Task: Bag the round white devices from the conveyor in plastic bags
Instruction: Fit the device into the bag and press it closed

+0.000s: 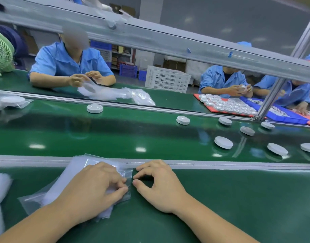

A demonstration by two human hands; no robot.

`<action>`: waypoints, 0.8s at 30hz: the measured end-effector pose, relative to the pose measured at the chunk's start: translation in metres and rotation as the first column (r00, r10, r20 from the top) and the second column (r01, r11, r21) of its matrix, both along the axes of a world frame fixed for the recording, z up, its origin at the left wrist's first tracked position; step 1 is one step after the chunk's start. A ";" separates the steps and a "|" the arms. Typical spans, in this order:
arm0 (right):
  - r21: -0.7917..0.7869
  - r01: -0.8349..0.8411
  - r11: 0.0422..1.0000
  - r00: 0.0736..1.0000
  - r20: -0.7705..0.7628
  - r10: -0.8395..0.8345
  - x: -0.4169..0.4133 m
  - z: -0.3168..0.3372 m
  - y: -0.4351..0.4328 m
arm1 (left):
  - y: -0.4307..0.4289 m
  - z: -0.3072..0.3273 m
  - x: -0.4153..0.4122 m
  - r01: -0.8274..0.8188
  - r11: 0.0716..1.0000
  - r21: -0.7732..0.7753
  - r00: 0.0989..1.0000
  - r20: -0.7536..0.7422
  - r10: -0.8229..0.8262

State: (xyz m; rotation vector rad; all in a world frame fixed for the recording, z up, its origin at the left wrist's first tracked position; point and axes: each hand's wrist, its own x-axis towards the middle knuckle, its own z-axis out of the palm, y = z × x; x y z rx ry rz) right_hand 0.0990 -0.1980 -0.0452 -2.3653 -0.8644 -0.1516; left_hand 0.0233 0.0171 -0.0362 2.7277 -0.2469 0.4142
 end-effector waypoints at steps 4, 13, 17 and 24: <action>0.002 0.007 1.000 1.000 0.008 -0.007 0.001 -0.001 0.000 | -0.001 0.001 0.000 -0.003 1.000 -0.004 1.000 0.014 0.003; 0.102 -0.006 0.995 0.999 0.032 0.003 0.001 -0.001 0.002 | -0.004 0.002 -0.006 0.046 0.997 -0.056 0.996 0.078 -0.042; 0.252 0.203 0.946 0.936 0.234 -0.263 0.026 0.012 -0.023 | -0.004 0.005 -0.005 0.086 0.996 -0.017 0.994 0.066 -0.085; -0.463 0.671 0.579 0.670 0.044 -0.741 0.172 0.041 -0.149 | -0.005 0.012 -0.003 0.094 0.994 -0.062 0.994 0.063 -0.090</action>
